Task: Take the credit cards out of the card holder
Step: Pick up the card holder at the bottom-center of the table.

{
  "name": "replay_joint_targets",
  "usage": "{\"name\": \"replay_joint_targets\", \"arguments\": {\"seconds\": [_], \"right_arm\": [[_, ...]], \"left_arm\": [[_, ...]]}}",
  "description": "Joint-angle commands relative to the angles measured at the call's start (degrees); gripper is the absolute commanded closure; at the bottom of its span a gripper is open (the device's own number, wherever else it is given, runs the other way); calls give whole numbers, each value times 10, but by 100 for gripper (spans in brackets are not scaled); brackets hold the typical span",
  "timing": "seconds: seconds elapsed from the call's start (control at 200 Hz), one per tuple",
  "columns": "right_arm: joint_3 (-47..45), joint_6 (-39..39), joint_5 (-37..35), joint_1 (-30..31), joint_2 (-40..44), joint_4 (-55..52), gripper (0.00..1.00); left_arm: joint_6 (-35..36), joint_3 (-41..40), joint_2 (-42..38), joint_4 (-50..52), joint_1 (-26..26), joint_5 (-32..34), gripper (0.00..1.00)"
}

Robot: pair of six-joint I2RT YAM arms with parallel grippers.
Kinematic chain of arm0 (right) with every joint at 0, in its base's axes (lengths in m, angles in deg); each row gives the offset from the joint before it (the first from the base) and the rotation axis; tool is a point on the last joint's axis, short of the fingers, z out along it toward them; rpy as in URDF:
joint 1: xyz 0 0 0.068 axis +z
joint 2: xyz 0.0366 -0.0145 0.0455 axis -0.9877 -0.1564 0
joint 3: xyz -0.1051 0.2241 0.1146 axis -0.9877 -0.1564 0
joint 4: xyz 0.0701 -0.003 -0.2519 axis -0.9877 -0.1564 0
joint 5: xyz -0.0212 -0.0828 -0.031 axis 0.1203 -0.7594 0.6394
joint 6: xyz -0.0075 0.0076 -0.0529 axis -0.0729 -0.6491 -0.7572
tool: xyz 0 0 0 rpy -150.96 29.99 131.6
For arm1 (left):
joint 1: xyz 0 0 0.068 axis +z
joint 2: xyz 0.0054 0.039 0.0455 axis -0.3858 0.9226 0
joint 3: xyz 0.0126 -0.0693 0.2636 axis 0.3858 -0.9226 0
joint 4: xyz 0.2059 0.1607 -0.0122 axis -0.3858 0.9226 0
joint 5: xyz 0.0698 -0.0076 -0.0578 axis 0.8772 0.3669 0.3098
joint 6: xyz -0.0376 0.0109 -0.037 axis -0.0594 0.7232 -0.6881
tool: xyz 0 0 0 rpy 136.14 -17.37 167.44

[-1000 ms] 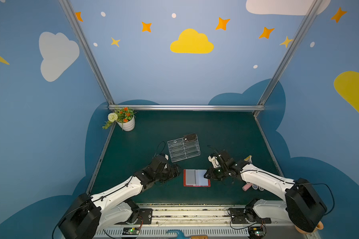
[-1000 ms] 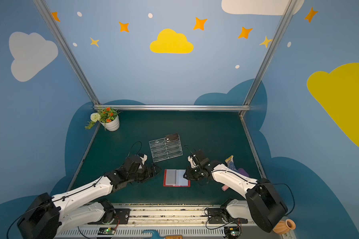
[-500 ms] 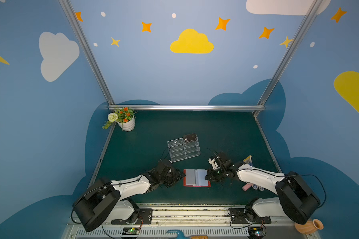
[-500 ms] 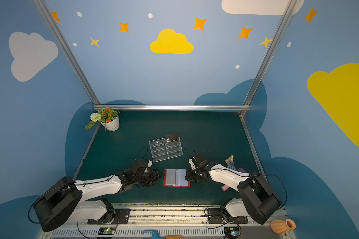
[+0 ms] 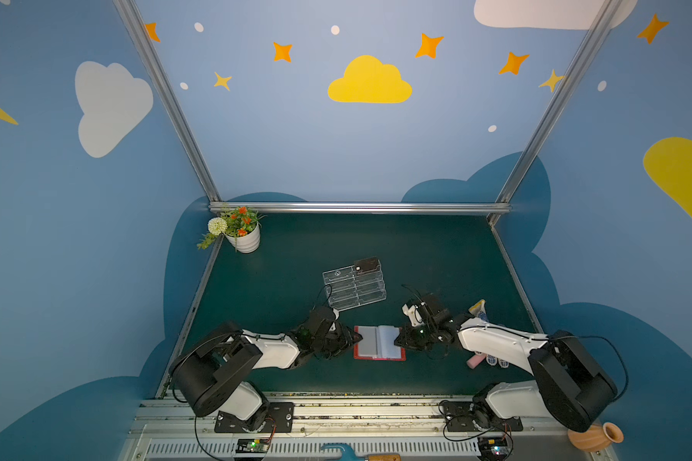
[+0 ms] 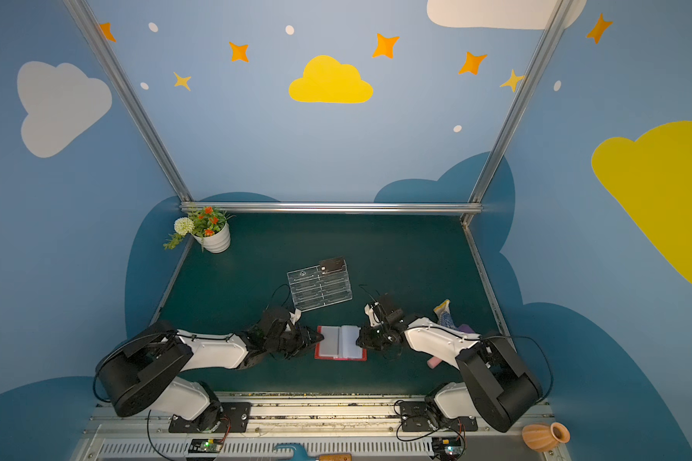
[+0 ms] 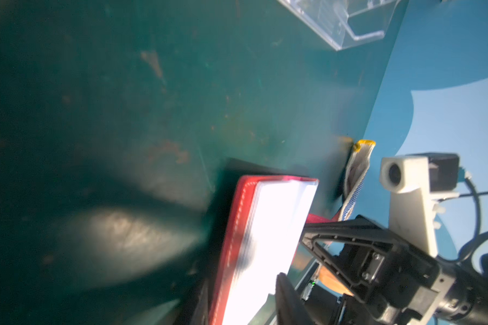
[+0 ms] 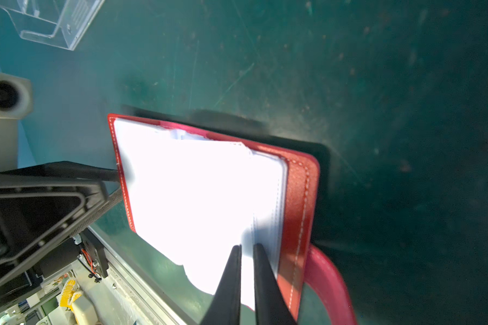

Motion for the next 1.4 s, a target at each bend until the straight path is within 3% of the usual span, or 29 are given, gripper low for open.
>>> {"name": "replay_joint_targets", "arguments": {"seconds": [0.0,0.325,0.646,0.881,1.081,1.171,1.351,1.397], "right_arm": [[-23,0,-25,-5,-11,-21,87],[-30,-3,-21,-12,-9,-20,87],[-30,-5,-18,-15,-9,-18,87],[-32,-4,-16,-16,-10,-16,87],[-28,-5,-15,-17,1,-20,84],[-24,-7,-18,-18,20,-31,75],[-2,-18,-41,-18,97,-94,29],[4,-20,-44,-18,115,-109,22]], "left_arm": [[-5,-15,19,-36,-4,-6,68],[1,-21,-17,-48,-15,5,68],[-1,-35,-26,-74,-21,20,89],[2,-41,-41,-84,-29,27,87],[9,-41,-49,-83,-32,31,93],[9,-48,-54,-94,-33,32,95],[15,-49,-67,-86,-34,37,95],[15,-49,-69,-83,-35,39,95]]}}
